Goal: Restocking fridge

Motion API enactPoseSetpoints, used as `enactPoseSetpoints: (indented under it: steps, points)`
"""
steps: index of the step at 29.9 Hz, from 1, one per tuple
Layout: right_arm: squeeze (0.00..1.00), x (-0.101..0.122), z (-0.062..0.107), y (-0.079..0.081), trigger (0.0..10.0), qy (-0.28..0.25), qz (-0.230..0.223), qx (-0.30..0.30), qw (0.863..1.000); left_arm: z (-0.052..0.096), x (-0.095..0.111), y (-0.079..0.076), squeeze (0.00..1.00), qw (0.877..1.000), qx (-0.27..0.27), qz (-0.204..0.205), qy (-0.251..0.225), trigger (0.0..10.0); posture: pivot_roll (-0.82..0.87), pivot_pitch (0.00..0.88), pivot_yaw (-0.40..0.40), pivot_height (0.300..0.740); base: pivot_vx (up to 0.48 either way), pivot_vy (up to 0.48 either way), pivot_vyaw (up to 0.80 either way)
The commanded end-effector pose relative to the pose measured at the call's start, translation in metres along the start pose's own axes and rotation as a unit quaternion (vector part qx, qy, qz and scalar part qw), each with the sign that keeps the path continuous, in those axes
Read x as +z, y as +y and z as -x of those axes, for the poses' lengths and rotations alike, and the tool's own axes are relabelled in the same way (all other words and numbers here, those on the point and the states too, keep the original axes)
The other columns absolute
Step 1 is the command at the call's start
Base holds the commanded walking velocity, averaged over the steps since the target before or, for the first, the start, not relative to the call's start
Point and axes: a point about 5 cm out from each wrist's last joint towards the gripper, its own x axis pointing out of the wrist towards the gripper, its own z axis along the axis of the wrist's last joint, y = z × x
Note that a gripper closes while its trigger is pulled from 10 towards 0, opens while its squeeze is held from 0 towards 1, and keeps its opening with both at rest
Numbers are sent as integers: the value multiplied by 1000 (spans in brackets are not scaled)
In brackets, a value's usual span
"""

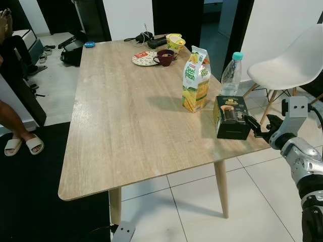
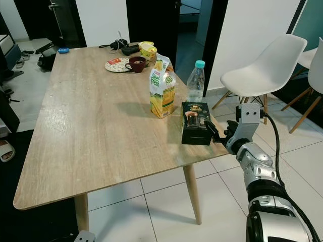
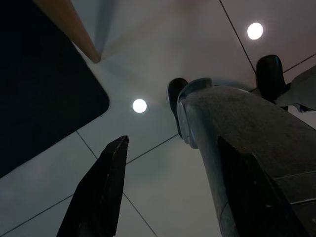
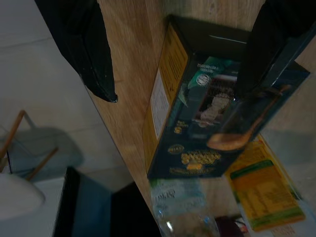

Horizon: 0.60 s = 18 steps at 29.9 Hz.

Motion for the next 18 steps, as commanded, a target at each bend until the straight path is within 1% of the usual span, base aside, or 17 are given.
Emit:
enactPoseSetpoints:
  steps: [1,2,5,7,10,14,16,17,18]
  points:
    - [0,-9,0,-1,10000,35,-4,-13,999,1,-4,2,0,1000,3,-1,7,10000,46,0,-20,740,0,0,0]
    - [0,-14,2,-5,10000,54,-12,-27,998,1,-5,2,0,1000,3,2,7,10000,46,0,-19,740,0,0,0]
    - [0,-17,3,-7,10000,67,-22,-35,997,1,-5,2,0,1000,4,3,7,10000,46,0,-19,740,0,0,0]
    - [0,-21,3,-6,10000,78,-35,-28,996,1,-6,2,0,1000,4,3,8,10000,46,0,-19,740,0,0,0]
    - [0,-23,2,-2,10000,81,-40,-19,996,1,-6,2,0,1000,4,3,8,10000,42,0,-17,740,0,0,0]
    - [0,-25,1,3,10000,84,-43,4,996,1,-5,2,0,1000,5,4,8,10000,44,0,-17,740,0,0,0]
    - [0,-23,1,7,10000,78,-43,38,995,1,-5,2,0,1000,5,5,8,10000,43,0,-16,740,0,0,0]
    - [0,-23,1,7,10000,78,-43,38,995,1,-5,2,0,1000,5,5,8,10000,43,0,-16,740,0,0,0]
    - [0,-21,1,10,10000,70,-41,67,994,1,-5,2,0,1000,5,5,8,10000,43,0,-16,740,0,0,0]
